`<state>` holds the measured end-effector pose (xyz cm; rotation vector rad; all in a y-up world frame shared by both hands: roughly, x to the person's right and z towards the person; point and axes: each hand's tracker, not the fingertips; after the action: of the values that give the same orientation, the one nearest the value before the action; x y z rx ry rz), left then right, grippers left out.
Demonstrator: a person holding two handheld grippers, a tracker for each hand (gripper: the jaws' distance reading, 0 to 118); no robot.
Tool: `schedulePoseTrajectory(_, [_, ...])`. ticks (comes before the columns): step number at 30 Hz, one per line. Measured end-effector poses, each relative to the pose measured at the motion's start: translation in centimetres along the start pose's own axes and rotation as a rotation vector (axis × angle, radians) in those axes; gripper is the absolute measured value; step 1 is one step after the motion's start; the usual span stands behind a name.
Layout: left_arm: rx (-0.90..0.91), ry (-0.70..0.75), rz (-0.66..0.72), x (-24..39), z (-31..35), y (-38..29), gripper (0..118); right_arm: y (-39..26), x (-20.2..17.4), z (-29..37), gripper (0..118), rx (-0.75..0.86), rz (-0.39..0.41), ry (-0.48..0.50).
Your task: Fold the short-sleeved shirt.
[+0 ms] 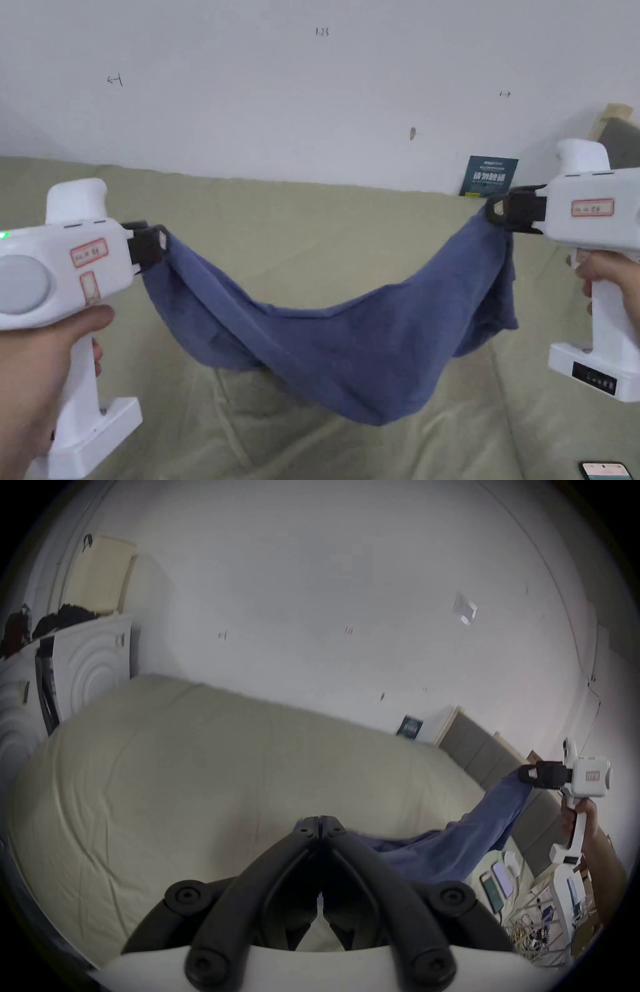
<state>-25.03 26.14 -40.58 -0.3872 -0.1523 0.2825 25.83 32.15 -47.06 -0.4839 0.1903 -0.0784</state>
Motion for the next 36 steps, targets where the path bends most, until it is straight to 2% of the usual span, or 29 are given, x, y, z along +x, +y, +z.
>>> schedulePoseTrajectory(6, [0.112, 0.019, -0.010, 1.6, 0.0, 9.5, 0, 8.4, -1.2, 1.3, 0, 0.145, 0.042, -0.034])
schedulePoseTrajectory(10, [0.189, 0.062, -0.041, 2.3, -0.7, 15.5, 0, 13.6, -1.9, 1.8, 0, 0.248, 0.002, -0.050])
schedulePoseTrajectory(13, [0.240, 0.076, -0.006, 2.2, -1.3, 19.2, 0, 17.2, -1.6, 1.0, 0, 0.300, -0.021, -0.054])
schedulePoseTrajectory(18, [0.298, 0.120, -0.015, 2.6, -3.3, 23.9, 0, 21.3, -1.3, -1.1, 0, 0.324, -0.037, -0.055])
schedulePoseTrajectory(22, [0.305, 0.133, -0.038, 2.0, -6.4, 25.5, 0, 21.5, -1.2, -3.6, 0, 0.328, -0.033, -0.059])
schedulePoseTrajectory(24, [0.294, 0.128, -0.031, 1.8, -8.1, 24.9, 0, 20.5, -1.0, -5.6, 0, 0.314, -0.026, -0.056])
schedulePoseTrajectory(27, [0.243, 0.133, -0.037, 0.8, -11.8, 22.2, 0, 17.5, -0.2, -9.6, 0, 0.262, -0.056, -0.049])
schedulePoseTrajectory(36, [-0.022, 0.181, 0.046, -3.8, -22.7, 5.5, 0, 1.2, 3.2, -23.4, 0, -0.045, -0.139, -0.091])
